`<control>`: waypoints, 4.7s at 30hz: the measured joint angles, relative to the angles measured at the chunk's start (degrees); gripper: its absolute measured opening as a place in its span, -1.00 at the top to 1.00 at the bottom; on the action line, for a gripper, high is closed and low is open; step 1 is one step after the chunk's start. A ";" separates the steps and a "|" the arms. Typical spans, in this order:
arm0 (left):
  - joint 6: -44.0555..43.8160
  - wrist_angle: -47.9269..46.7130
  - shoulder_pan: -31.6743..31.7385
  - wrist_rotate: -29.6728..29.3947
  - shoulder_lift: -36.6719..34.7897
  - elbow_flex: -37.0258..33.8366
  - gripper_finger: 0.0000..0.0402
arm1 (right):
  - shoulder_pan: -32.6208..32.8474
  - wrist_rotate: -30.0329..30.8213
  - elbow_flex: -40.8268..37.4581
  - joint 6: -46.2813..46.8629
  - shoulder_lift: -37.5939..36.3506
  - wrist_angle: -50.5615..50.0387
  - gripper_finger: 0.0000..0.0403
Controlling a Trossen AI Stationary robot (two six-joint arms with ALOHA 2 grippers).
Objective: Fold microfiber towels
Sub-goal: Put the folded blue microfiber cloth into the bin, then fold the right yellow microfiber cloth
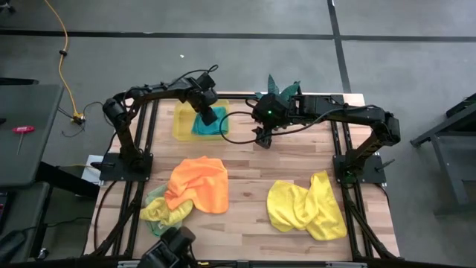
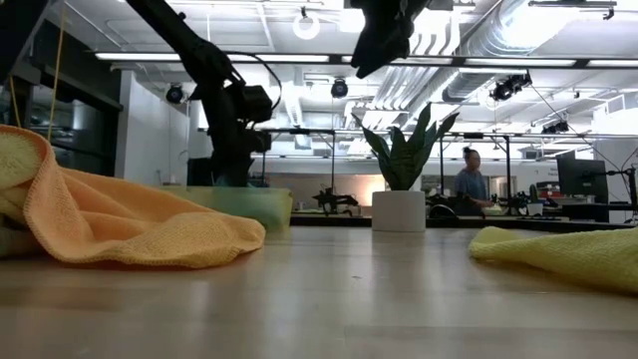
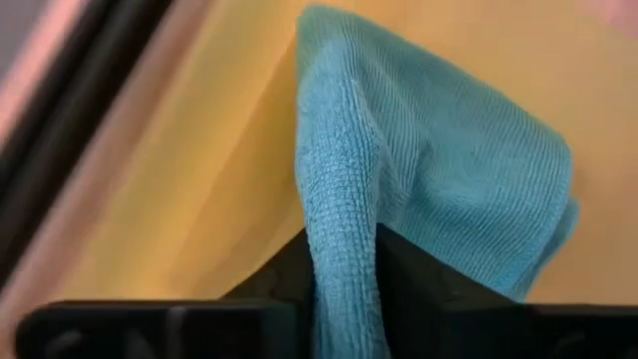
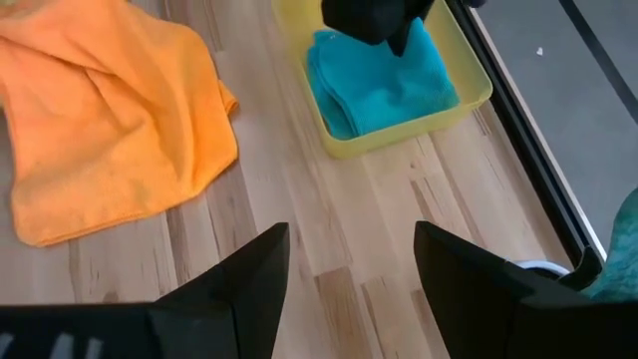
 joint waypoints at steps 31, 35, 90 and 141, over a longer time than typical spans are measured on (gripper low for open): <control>-13.88 21.13 -12.09 15.54 -30.37 -17.92 0.94 | -0.01 -2.04 -0.51 -3.29 -0.50 -8.39 -0.04; -21.96 37.01 -20.01 13.64 -40.77 -24.44 0.99 | 0.01 -4.49 -7.84 -2.43 -6.35 -3.96 -0.04; -27.41 59.79 -39.04 -3.19 -52.74 -33.30 1.00 | -0.54 -16.11 -45.83 30.05 -4.60 -24.65 -0.03; -27.41 59.83 -39.06 -2.99 -52.74 -33.30 0.98 | -0.45 -18.80 -48.90 26.32 2.93 -17.44 0.49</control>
